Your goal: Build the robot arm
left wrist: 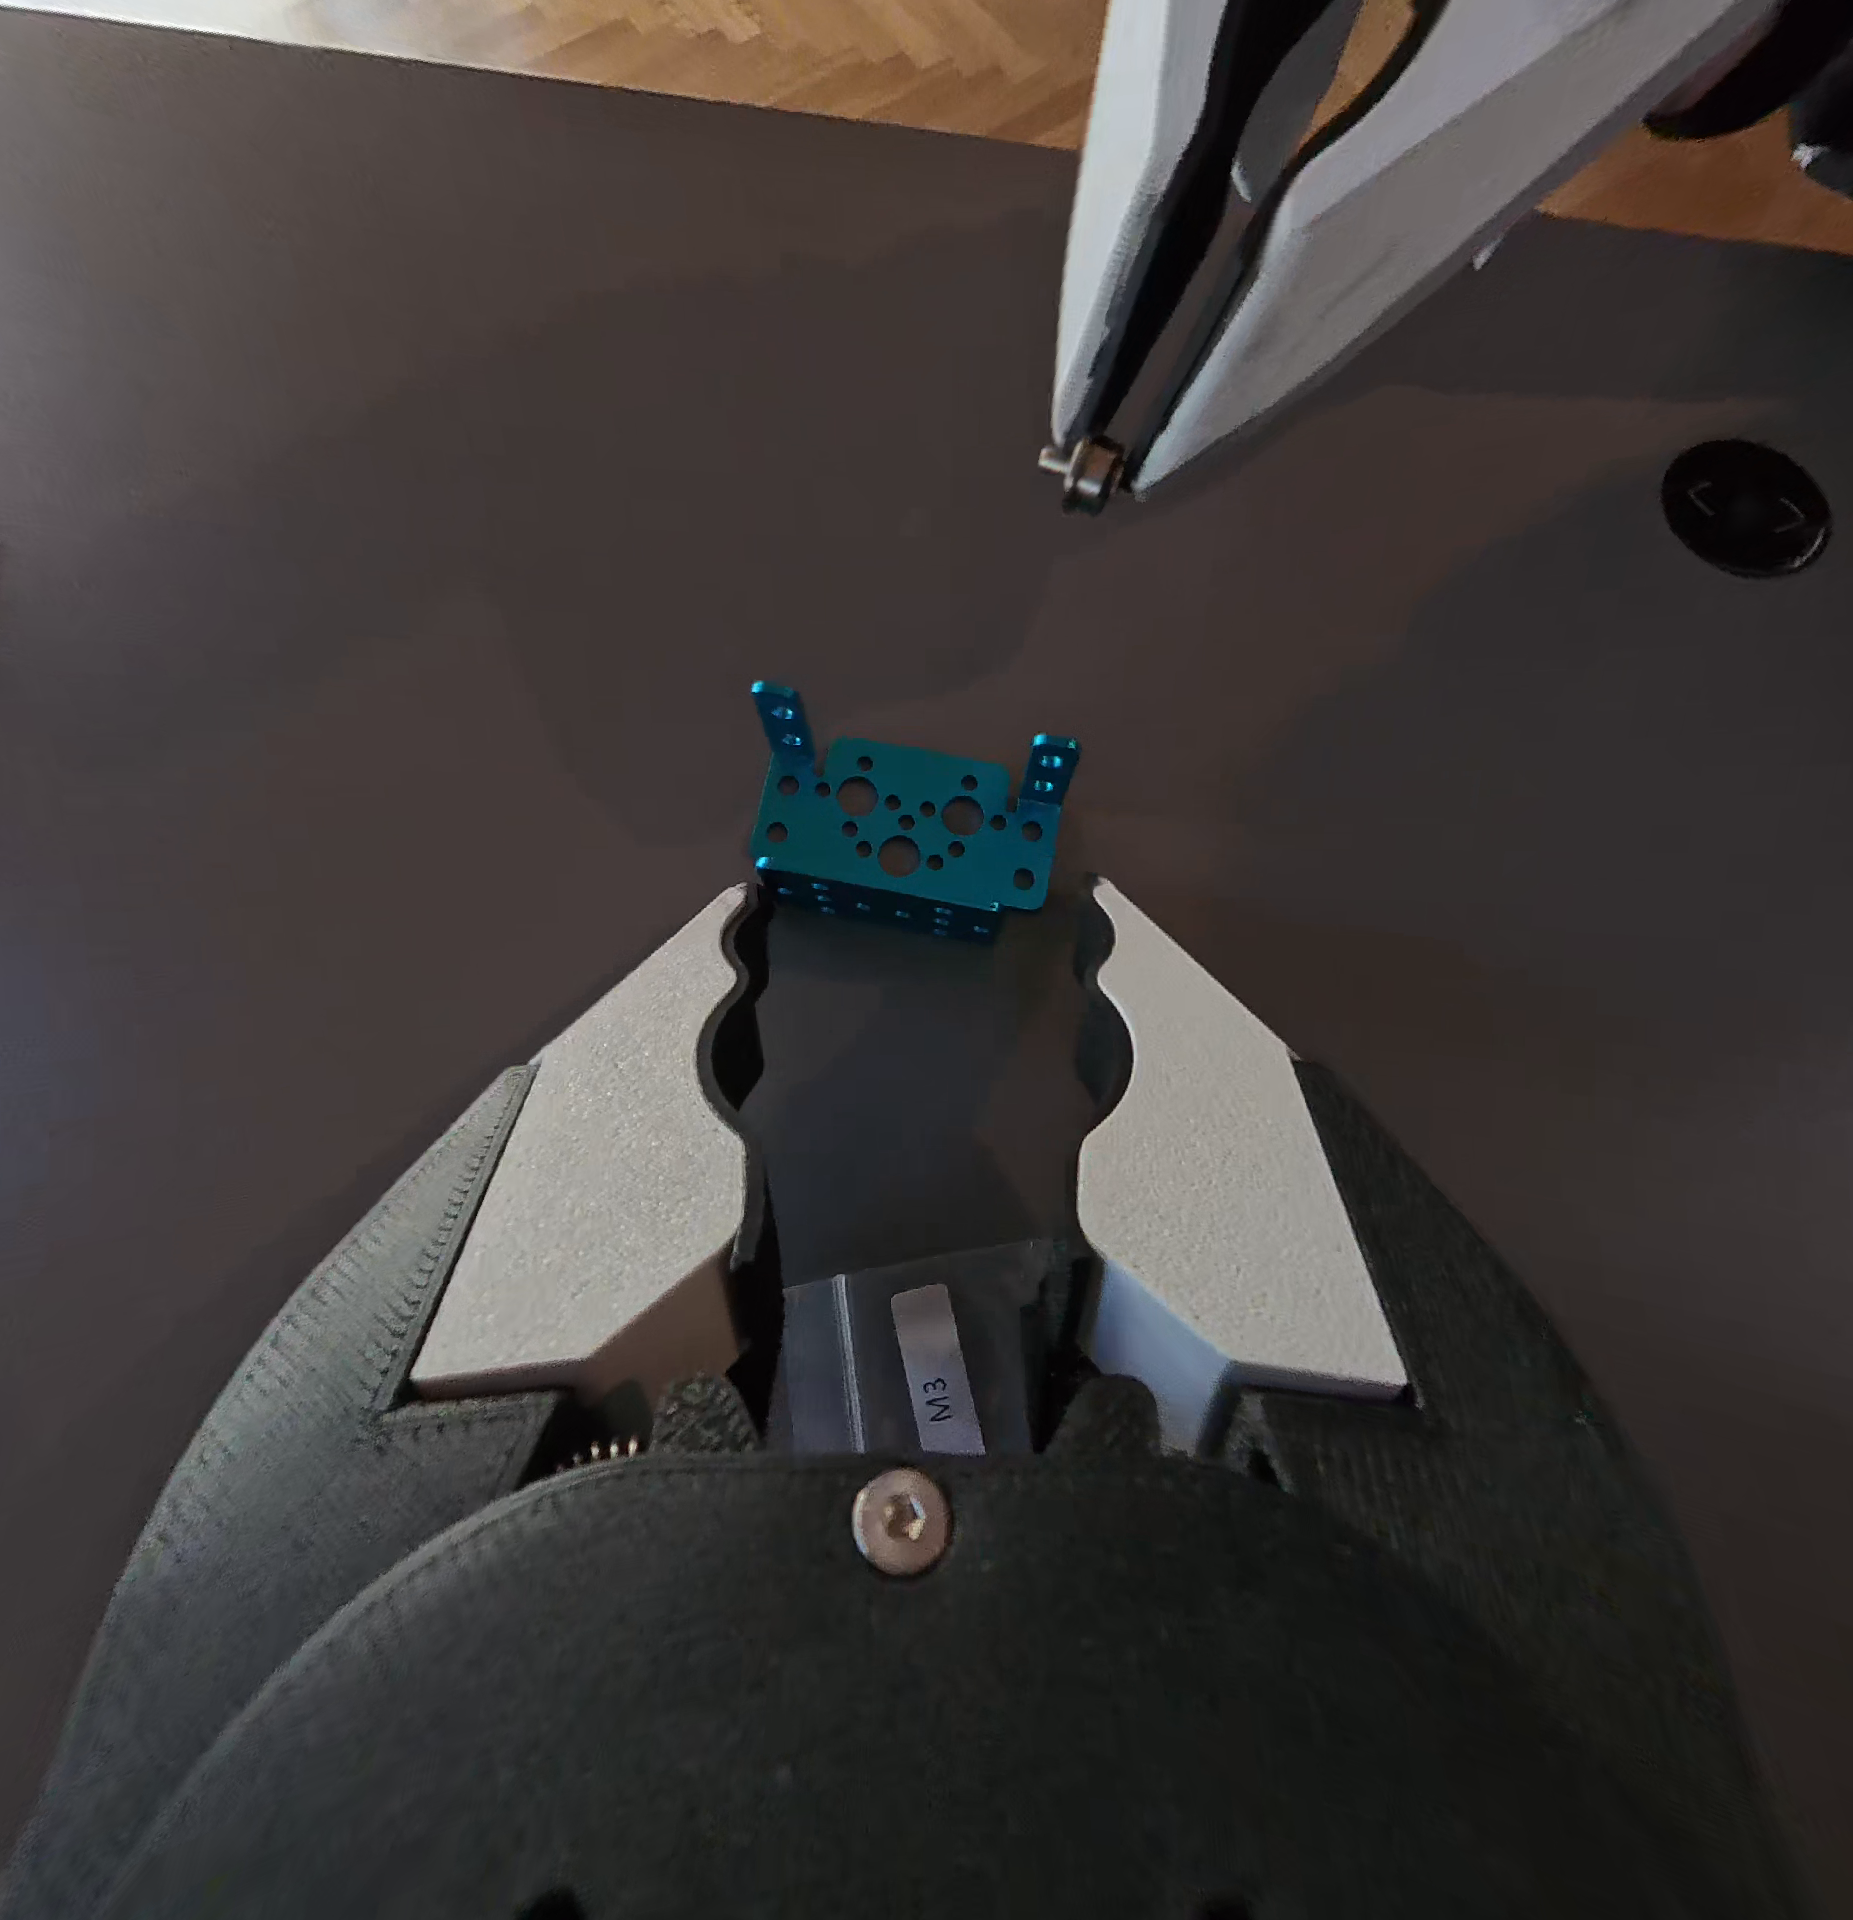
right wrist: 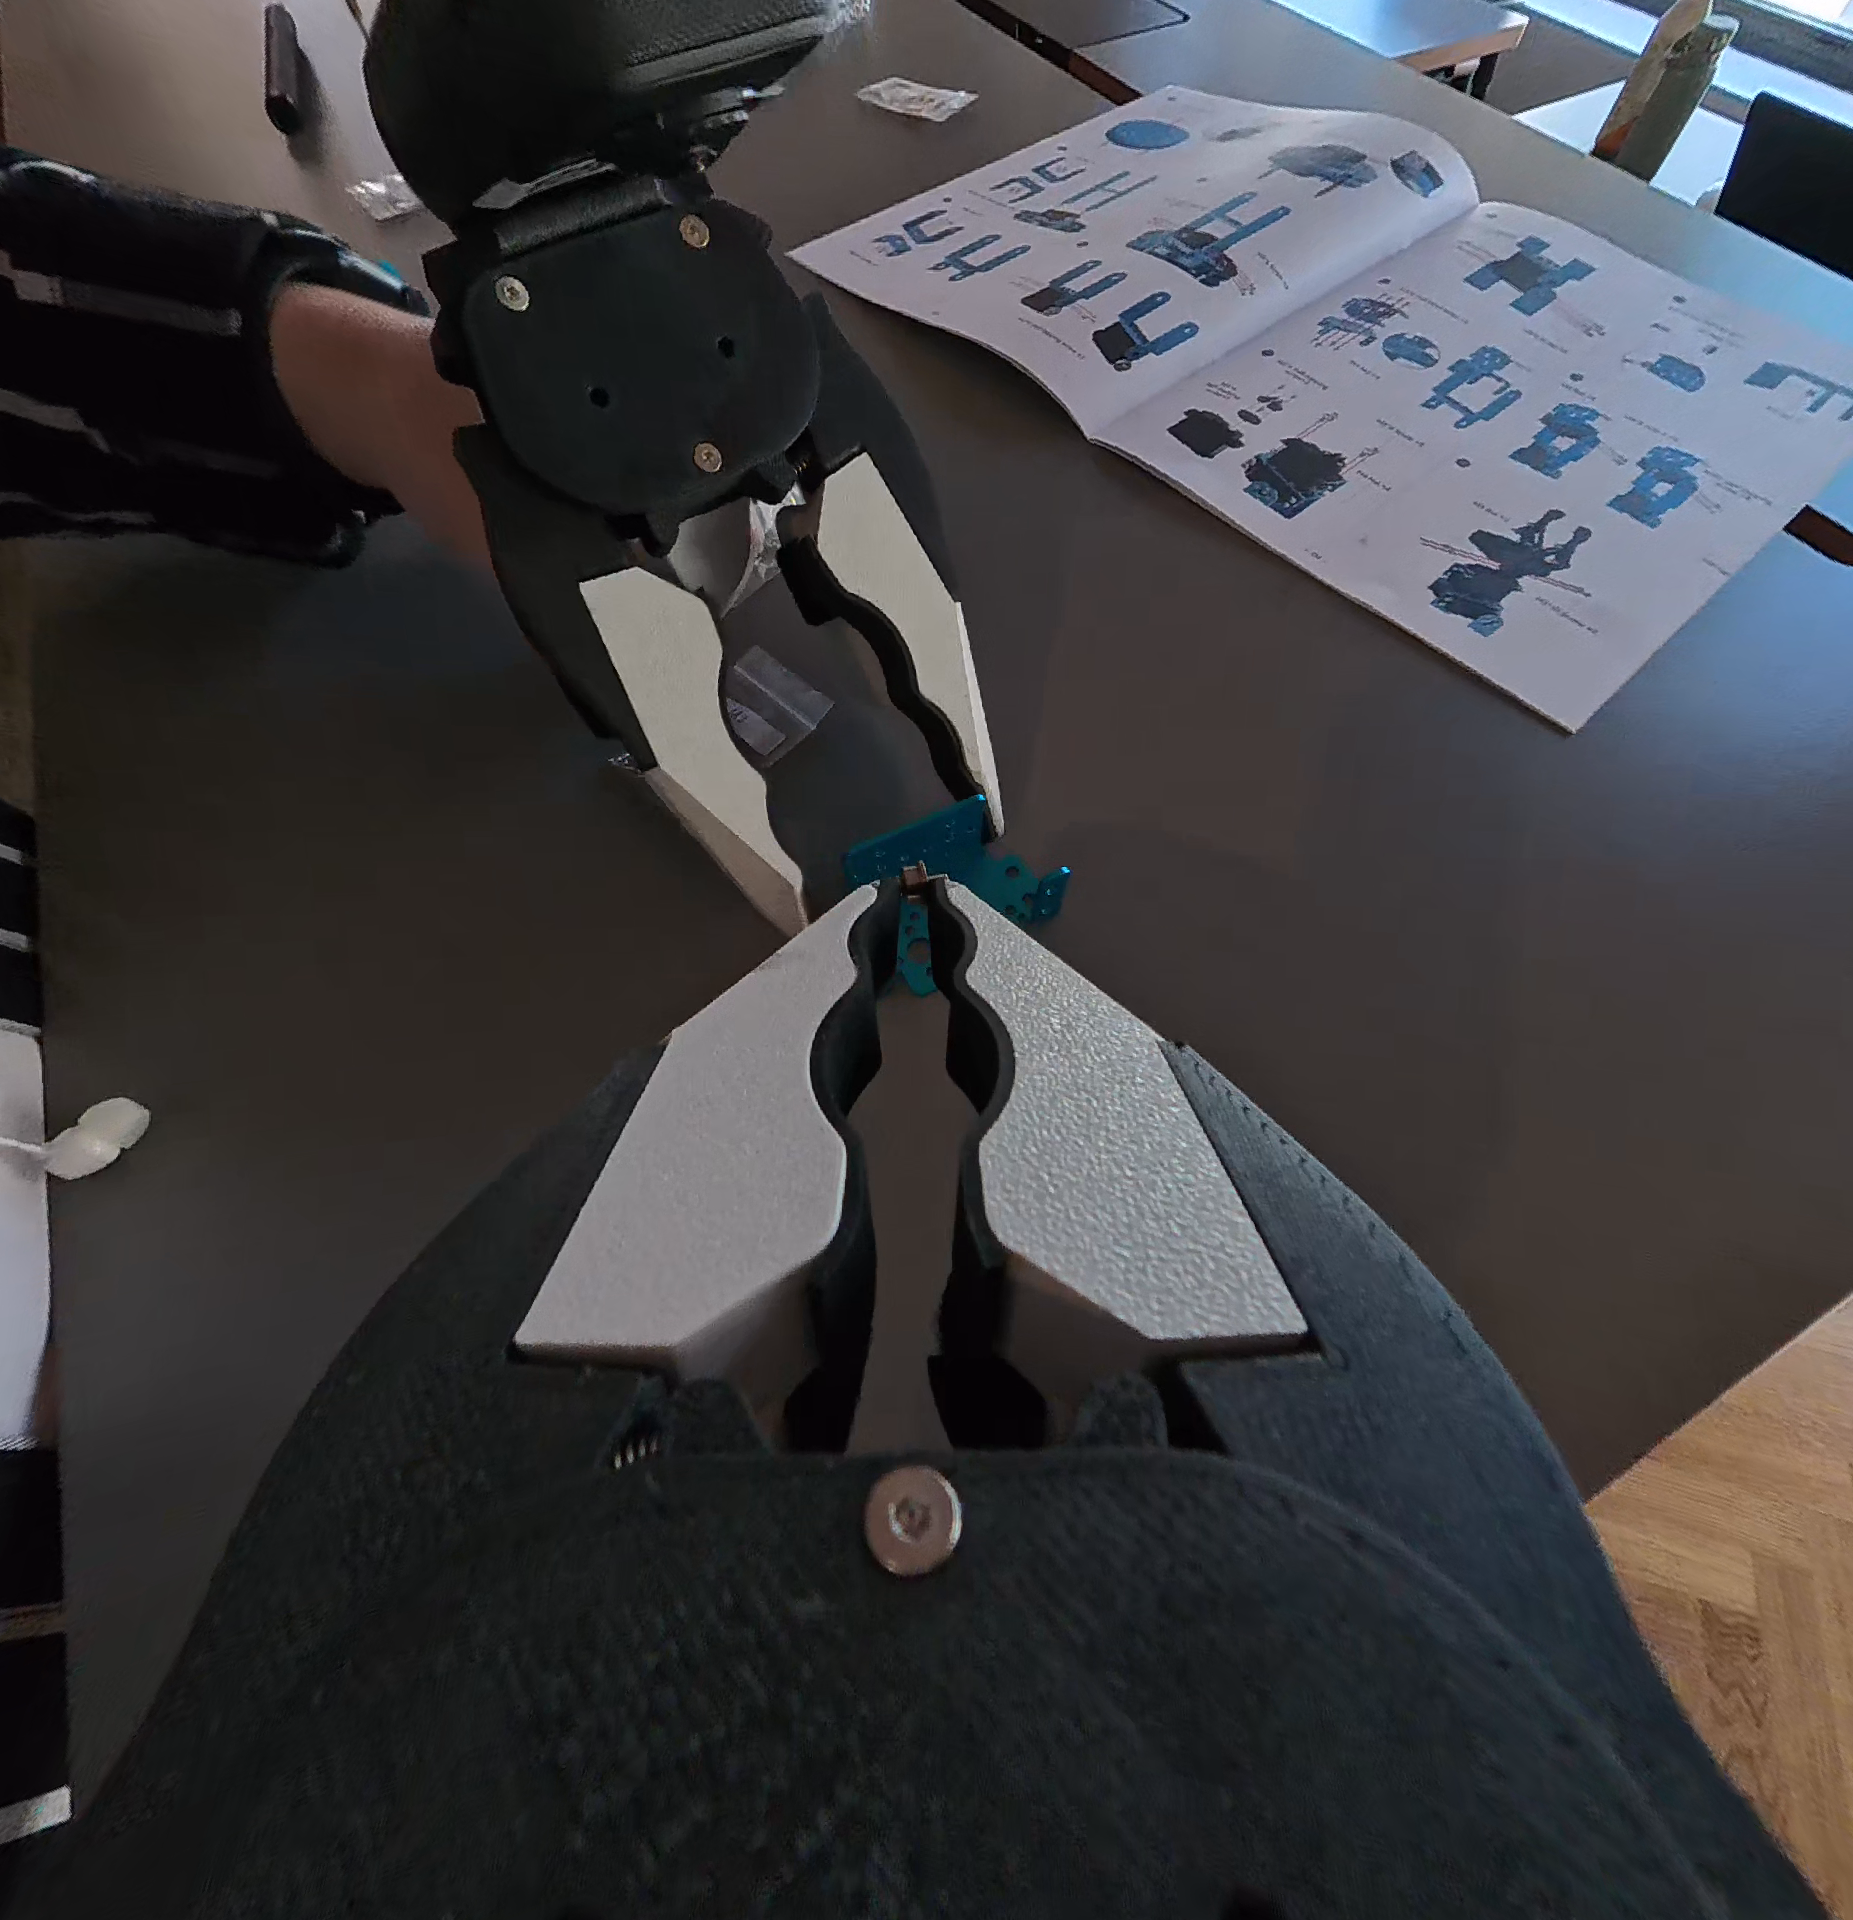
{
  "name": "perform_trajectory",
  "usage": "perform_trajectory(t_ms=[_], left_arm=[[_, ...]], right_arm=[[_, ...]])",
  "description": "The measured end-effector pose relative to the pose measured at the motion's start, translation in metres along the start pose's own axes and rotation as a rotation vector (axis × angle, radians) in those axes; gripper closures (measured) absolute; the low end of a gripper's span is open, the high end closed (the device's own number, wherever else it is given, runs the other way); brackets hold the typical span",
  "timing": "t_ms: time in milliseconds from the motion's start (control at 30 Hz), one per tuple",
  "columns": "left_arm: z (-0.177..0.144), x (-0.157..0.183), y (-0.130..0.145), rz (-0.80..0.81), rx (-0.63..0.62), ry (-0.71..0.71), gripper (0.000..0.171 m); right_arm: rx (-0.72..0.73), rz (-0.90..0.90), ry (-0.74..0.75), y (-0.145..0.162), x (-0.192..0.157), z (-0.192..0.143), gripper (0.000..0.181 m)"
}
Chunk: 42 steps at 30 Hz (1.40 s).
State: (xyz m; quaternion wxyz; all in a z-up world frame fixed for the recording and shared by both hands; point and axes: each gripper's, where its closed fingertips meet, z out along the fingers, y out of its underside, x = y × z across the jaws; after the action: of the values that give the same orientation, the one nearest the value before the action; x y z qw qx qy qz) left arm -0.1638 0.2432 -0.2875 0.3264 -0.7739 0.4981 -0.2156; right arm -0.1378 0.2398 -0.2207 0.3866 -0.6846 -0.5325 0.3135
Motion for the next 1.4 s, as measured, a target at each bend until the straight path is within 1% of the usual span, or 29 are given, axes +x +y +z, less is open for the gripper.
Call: perform_trajectory(t_ms=[67, 167, 233, 300, 333, 367, 467, 500, 567, 600, 633, 667, 700, 767, 833, 900, 1033, 1067, 1100, 1200, 1333, 1400], left_arm=[[0.001, -0.001, 0.0, 0.039, -0.009, -0.022, 0.115], [0.002, -0.001, -0.002, 0.042, -0.02, -0.041, 0.119], [0.003, -0.005, -0.003, 0.001, -0.033, -0.099, 0.119], [0.003, -0.013, -0.002, -0.106, -0.049, -0.191, 0.119], [0.004, -0.01, -0.002, -0.154, -0.05, -0.192, 0.117], [0.004, -0.005, -0.003, -0.177, -0.046, -0.182, 0.109], [-0.003, 0.004, 0.004, -0.166, -0.08, -0.148, 0.115], [-0.008, 0.006, 0.007, -0.138, -0.101, -0.131, 0.118], [-0.021, 0.001, 0.014, 0.005, -0.149, -0.115, 0.136], [-0.029, -0.013, 0.015, 0.101, -0.175, -0.162, 0.137], [-0.035, -0.023, 0.013, 0.204, -0.198, -0.18, 0.139], [-0.038, -0.029, 0.01, 0.301, -0.211, -0.158, 0.142], [-0.039, -0.034, 0.005, 0.386, -0.211, -0.124, 0.142], [-0.036, -0.034, -0.002, 0.506, -0.197, -0.002, 0.141], [-0.029, -0.029, -0.009, 0.577, -0.17, 0.118, 0.139], [-0.021, -0.029, -0.011, 0.62, -0.172, 0.181, 0.142], [-0.012, -0.021, -0.011, 0.547, -0.173, 0.344, 0.151], [-0.01, -0.018, -0.009, 0.526, -0.177, 0.386, 0.156], [-0.009, -0.016, -0.007, 0.511, -0.182, 0.414, 0.161], [-0.009, -0.007, -0.002, 0.447, -0.188, 0.488, 0.17], [-0.013, -0.002, 0.002, 0.295, -0.218, 0.502, 0.168], [-0.014, -0.005, 0.008, 0.248, -0.239, 0.493, 0.157]], right_arm=[[-0.002, 0.003, 0.003, 0.001, -0.001, 0.0, 0.176], [-0.003, 0.005, 0.016, 0.002, -0.001, -0.001, 0.176], [-0.002, 0.008, 0.026, 0.003, -0.002, -0.003, 0.176], [0.002, 0.004, 0.04, 0.002, -0.002, -0.005, 0.176], [0.005, 0.004, 0.047, 0.002, -0.003, -0.006, 0.176], [0.005, 0.006, 0.053, 0.003, -0.003, -0.007, 0.176], [0.007, 0.01, 0.073, 0.003, -0.005, -0.008, 0.176], [0.006, 0.011, 0.081, 0.004, -0.007, -0.008, 0.176], [0.003, 0.012, 0.098, 0.004, -0.009, -0.007, 0.176], [0.001, 0.016, 0.107, 0.004, -0.011, -0.007, 0.176], [-0.002, 0.02, 0.116, 0.005, -0.012, -0.006, 0.176], [-0.003, 0.025, 0.126, 0.004, -0.014, -0.005, 0.176], [-0.004, 0.031, 0.136, 0.004, -0.016, -0.004, 0.176], [-0.008, 0.04, 0.154, 0.004, -0.021, -0.002, 0.176], [-0.019, 0.04, 0.177, 0.004, -0.025, 0.0, 0.176], [-0.026, 0.046, 0.195, 0.004, -0.028, 0.003, 0.176], [-0.04, 0.058, 0.238, 0.002, -0.035, 0.013, 0.176], [-0.045, 0.058, 0.253, 0.003, -0.037, 0.017, 0.176], [-0.052, 0.057, 0.268, 0.004, -0.038, 0.02, 0.176], [-0.067, 0.046, 0.296, 0.009, -0.044, 0.032, 0.176], [-0.09, -0.012, 0.34, 0.016, -0.046, 0.041, 0.176], [-0.094, -0.057, 0.35, 0.018, -0.045, 0.043, 0.176]])
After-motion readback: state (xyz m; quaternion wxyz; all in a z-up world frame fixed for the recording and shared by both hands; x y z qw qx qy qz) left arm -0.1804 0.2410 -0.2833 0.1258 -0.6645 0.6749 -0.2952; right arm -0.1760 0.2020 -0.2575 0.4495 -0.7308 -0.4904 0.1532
